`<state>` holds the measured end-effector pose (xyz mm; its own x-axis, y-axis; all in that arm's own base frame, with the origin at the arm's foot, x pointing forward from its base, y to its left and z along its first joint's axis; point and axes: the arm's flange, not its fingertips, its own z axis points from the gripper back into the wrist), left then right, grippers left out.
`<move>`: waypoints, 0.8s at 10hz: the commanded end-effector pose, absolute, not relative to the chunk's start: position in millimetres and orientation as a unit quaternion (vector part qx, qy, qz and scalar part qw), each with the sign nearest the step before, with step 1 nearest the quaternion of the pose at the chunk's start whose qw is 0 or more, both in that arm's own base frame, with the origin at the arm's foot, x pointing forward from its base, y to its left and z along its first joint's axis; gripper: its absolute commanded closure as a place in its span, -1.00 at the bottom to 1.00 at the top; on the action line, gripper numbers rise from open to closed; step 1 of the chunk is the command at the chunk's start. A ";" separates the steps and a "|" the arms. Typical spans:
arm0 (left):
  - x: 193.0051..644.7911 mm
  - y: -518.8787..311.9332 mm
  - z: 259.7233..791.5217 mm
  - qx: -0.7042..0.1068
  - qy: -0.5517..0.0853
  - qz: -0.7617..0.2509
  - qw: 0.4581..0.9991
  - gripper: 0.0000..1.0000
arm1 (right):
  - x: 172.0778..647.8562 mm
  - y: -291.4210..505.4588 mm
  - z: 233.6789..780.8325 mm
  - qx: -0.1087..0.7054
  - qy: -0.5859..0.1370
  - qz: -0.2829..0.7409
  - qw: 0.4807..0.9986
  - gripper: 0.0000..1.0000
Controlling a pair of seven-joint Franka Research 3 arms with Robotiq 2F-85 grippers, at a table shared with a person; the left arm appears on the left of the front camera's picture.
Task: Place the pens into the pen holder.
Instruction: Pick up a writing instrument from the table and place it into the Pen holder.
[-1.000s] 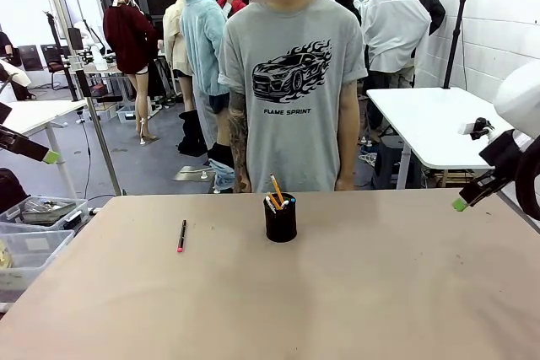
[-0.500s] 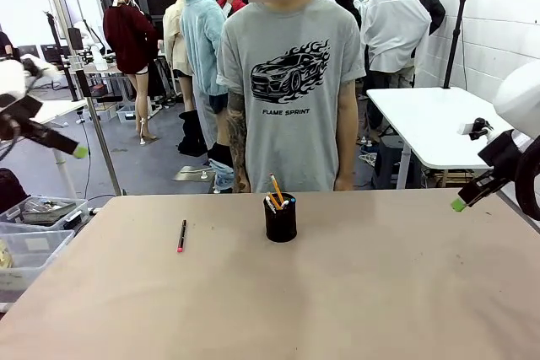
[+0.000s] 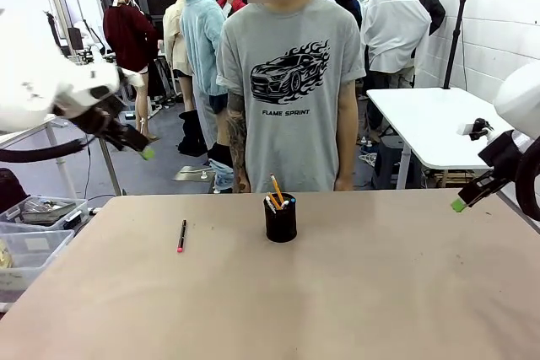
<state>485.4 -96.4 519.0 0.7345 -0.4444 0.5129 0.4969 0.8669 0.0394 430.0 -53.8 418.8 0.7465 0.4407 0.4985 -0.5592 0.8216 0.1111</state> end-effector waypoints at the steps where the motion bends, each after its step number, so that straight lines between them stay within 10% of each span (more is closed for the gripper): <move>1: 519.7 -118.3 511.2 -0.035 -0.194 -0.191 0.962 -1.00 | 428.1 -54.8 414.5 0.136 -0.239 0.275 0.921 0.09; 8: 528.6 -136.3 437.3 -0.024 -0.138 -0.115 0.983 -1.00 | 428.1 -54.8 414.5 0.136 -0.239 0.275 0.921 0.09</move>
<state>527.8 -137.2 453.6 0.9091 -0.2680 0.3189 0.2750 0.9612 0.0236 429.9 -54.2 418.7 0.7468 0.4400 0.4987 -0.5587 0.8218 0.1116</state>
